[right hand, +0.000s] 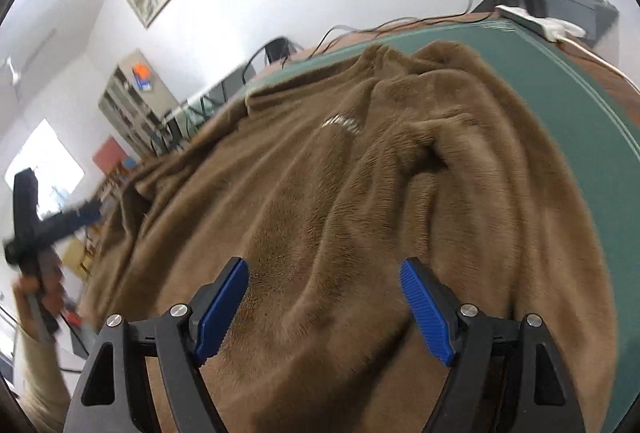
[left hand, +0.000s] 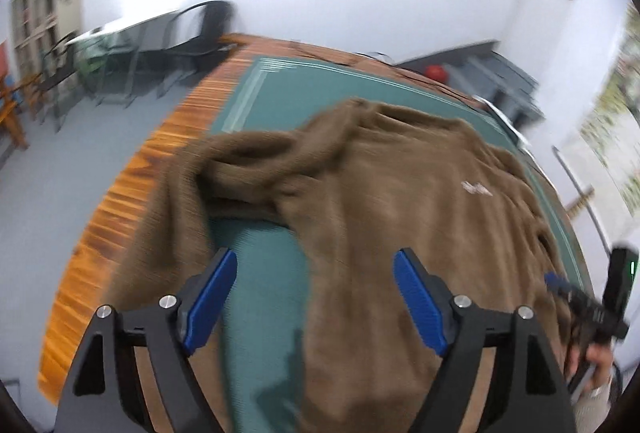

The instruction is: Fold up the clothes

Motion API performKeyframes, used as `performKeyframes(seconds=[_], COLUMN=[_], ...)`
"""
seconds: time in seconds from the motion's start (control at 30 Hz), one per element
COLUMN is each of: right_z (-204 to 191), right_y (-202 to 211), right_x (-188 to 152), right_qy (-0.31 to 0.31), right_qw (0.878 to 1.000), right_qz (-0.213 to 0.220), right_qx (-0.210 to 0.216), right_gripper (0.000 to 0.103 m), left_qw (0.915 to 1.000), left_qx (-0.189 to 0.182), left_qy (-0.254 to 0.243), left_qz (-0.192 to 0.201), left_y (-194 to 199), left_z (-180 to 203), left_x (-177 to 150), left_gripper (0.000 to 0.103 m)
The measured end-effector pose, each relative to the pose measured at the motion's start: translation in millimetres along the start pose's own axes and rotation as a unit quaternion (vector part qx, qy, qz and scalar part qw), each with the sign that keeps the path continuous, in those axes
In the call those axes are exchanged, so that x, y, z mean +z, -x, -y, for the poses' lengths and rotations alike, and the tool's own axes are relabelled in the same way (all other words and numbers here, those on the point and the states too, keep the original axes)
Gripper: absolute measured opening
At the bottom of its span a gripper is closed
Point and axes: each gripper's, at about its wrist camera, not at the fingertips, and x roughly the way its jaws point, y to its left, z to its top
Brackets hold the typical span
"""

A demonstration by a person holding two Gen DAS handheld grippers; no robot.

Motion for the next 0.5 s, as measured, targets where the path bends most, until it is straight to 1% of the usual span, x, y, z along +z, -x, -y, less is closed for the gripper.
performKeyframes(seconds=[0.1, 0.23, 0.27, 0.33, 0.37, 0.43, 0.5], right_z=[14.2, 49.6, 59.6, 76.7, 83.5, 97.0, 109.2], right_y=[20.2, 34.4, 36.9, 42.0, 43.7, 47.3, 52.7], right_x=[-4.1, -7.7, -7.4, -4.0, 1.1, 12.1, 27.7], right_qy=[0.006, -0.016, -0.019, -0.005, -0.001, 0.008, 0.018], right_qw=[0.999, 0.995, 0.992, 0.98, 0.975, 0.961, 0.945], right_qz=[0.013, 0.012, 0.012, 0.01, 0.006, 0.0, 0.005], right_qx=[-0.029, -0.096, -0.124, -0.196, -0.224, -0.278, -0.327], right_gripper=[0.08, 0.08, 0.08, 0.08, 0.08, 0.08, 0.08], left_qw=[0.9992, 0.9969, 0.9966, 0.9959, 0.9954, 0.9954, 0.9957], left_qx=[-0.009, 0.001, 0.006, 0.018, 0.023, 0.028, 0.026], left_qy=[-0.033, -0.054, -0.052, -0.047, -0.044, -0.042, -0.04], left_qz=[-0.022, -0.057, -0.063, -0.076, -0.082, -0.081, -0.079], left_y=[-18.4, -51.3, -56.7, -67.6, -73.0, -75.9, -74.6], left_z=[23.0, 39.9, 39.4, 38.3, 37.7, 36.0, 36.1], left_x=[-18.5, -32.4, -33.9, -37.0, -38.5, -39.4, -39.7], left_gripper=[0.085, 0.085, 0.085, 0.085, 0.085, 0.085, 0.085])
